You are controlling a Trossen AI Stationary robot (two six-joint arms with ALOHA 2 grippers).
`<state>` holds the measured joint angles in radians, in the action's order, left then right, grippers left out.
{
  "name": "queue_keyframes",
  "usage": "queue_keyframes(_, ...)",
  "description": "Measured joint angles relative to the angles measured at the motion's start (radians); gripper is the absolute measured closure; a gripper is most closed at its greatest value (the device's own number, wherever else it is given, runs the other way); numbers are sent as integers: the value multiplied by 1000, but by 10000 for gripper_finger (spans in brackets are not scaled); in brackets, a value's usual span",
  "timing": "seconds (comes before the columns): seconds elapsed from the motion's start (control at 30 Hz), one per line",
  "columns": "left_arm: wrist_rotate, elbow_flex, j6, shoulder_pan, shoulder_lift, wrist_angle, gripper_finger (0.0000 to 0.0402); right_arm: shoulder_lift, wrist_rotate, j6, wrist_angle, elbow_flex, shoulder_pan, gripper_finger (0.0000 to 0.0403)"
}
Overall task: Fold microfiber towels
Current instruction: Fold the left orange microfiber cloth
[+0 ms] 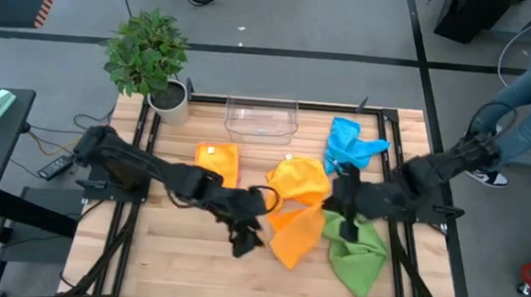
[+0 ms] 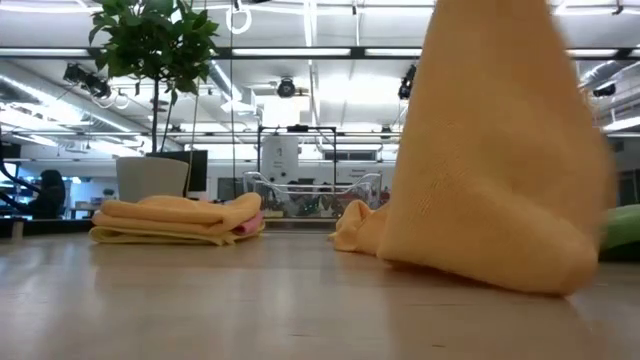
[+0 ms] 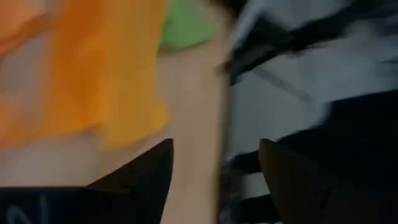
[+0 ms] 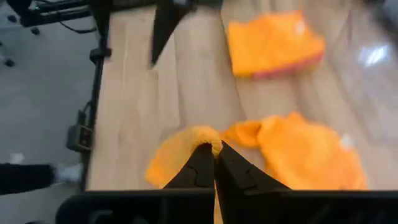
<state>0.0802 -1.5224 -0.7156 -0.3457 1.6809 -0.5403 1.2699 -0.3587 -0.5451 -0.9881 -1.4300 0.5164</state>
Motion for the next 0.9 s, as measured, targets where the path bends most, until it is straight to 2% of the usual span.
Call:
queue_keyframes(0.07,-113,0,-8,-36,-33,-154,149,68,82,-72,-72,-86,-55,400)
queue_keyframes(0.13,-241,11,-11,-90,-48,-227,153,130,140,-109,-160,-146,-99,401)
queue_keyframes(0.23,-411,68,20,-173,-40,-191,164,197,147,-141,-335,-178,-128,401)
queue_keyframes(0.33,-500,159,77,-210,4,-26,175,217,147,-179,-397,-159,-148,401)
queue_keyframes(0.53,-519,295,142,-168,147,408,200,211,131,-252,-397,-120,-206,402)
queue_keyframes(0.67,-487,274,386,-149,267,666,223,202,124,-231,-401,-118,-243,402)
queue_keyframes(0.77,-475,215,556,-153,347,712,231,193,124,-204,-403,-118,-279,402)
queue_keyframes(0.9,-471,139,664,-147,430,686,220,173,123,-177,-403,-117,-308,402)
